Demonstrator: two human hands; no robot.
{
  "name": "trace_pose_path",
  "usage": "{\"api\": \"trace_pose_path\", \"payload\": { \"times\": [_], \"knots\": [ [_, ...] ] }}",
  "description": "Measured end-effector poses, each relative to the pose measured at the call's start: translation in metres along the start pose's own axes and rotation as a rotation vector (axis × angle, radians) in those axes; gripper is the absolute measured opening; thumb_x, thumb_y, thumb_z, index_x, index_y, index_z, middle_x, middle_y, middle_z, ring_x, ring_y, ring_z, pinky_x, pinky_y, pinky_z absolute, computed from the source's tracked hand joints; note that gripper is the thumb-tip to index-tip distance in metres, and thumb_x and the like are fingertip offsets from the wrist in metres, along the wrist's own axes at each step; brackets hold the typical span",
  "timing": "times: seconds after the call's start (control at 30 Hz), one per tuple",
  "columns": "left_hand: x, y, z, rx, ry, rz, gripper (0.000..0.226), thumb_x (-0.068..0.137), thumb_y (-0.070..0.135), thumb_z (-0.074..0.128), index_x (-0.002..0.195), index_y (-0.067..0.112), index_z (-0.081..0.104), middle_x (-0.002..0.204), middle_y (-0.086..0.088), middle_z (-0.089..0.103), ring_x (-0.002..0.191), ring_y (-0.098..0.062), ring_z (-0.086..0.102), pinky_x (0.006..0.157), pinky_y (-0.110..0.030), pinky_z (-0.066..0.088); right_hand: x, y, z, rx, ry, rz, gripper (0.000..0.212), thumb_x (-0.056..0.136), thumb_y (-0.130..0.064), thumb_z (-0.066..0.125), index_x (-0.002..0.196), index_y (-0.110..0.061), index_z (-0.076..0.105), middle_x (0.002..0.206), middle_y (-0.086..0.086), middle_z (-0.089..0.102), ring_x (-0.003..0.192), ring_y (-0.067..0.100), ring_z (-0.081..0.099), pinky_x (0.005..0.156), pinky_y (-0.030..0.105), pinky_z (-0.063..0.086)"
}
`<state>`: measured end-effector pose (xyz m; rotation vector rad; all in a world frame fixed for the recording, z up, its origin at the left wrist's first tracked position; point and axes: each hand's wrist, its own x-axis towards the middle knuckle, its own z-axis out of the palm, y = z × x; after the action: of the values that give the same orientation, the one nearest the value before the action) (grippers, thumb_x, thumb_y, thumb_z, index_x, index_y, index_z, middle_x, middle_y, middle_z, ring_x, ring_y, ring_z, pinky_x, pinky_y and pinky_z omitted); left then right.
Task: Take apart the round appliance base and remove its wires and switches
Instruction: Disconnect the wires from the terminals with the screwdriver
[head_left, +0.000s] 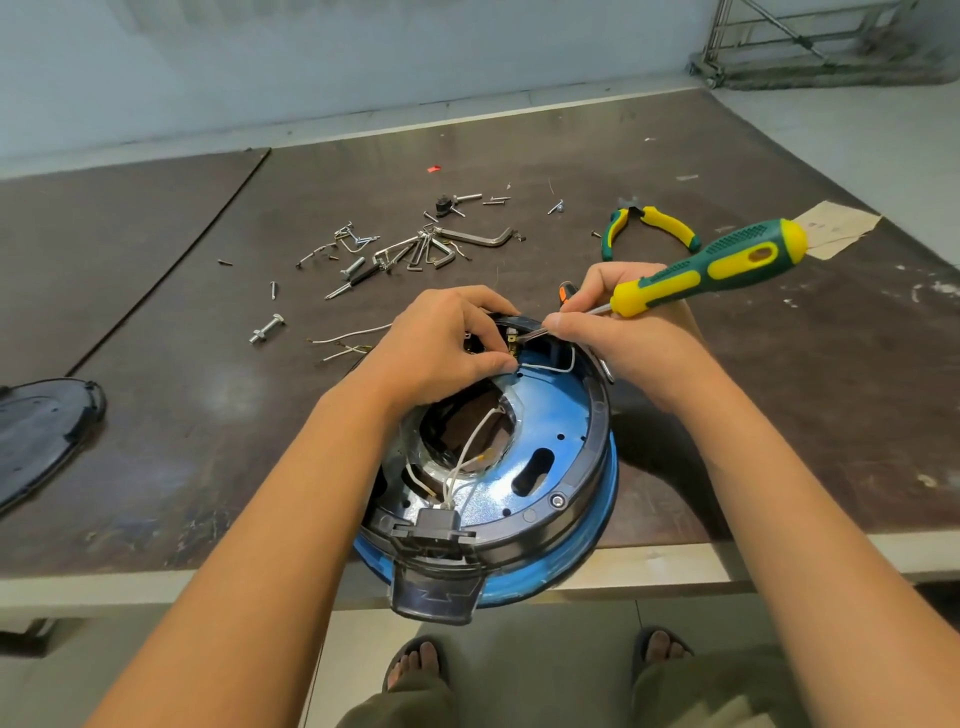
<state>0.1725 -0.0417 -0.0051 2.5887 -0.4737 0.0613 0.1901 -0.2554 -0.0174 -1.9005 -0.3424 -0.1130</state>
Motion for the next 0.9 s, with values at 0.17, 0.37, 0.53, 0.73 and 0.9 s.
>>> {"api": "trace_pose_path", "payload": {
  "times": [0.17,0.37,0.53,0.73,0.9],
  "knots": [
    [-0.0004,0.0006,-0.0007,-0.029,0.0,-0.008,0.003,0.081,0.029,0.079,0.079,0.031,0.079,0.125,0.018,0.062,0.111,-0.006,0.058,0.094,-0.042,0.05,0.0026,0.0032,0.0011,0.017,0.007,0.039,0.022,0.079,-0.019,0.086,0.068,-0.022,0.067,0.07,-0.005,0.071,0.067,0.005,0.068,0.063,0.021,0.056],
    [-0.0009,0.003,-0.0019,-0.034,-0.003,-0.013,0.005,0.082,0.027,0.079,0.079,0.032,0.078,0.125,0.016,0.062,0.112,-0.004,0.057,0.097,-0.038,0.048,0.0035,0.0034,0.0047,0.043,0.044,0.075,0.021,0.077,-0.02,0.086,0.067,-0.021,0.067,0.078,0.0,0.073,0.08,0.013,0.073,0.076,0.036,0.063],
    [-0.0005,0.0043,-0.0018,-0.024,-0.002,-0.026,0.004,0.081,0.027,0.079,0.079,0.031,0.078,0.125,0.016,0.063,0.112,-0.003,0.056,0.099,-0.034,0.046,0.003,0.0029,0.0056,0.061,0.046,0.087,0.019,0.078,-0.018,0.086,0.071,-0.019,0.068,0.082,0.003,0.074,0.087,0.014,0.073,0.081,0.039,0.064],
    [-0.0008,0.005,-0.0018,-0.03,-0.003,-0.033,0.008,0.081,0.026,0.079,0.077,0.032,0.078,0.123,0.018,0.063,0.109,0.001,0.056,0.094,-0.026,0.044,0.0021,0.0013,0.0061,0.045,0.036,0.08,0.015,0.081,-0.018,0.084,0.078,-0.016,0.069,0.081,-0.001,0.074,0.082,0.01,0.072,0.078,0.035,0.064],
    [-0.0006,0.0063,-0.0026,-0.04,-0.012,-0.04,0.015,0.081,0.025,0.079,0.073,0.037,0.074,0.123,0.017,0.063,0.109,-0.001,0.056,0.094,-0.025,0.045,0.0014,0.0,0.0071,0.048,0.036,0.091,0.014,0.082,-0.018,0.083,0.084,-0.013,0.07,0.082,0.003,0.073,0.081,0.018,0.073,0.079,0.043,0.064]
  ]
}}
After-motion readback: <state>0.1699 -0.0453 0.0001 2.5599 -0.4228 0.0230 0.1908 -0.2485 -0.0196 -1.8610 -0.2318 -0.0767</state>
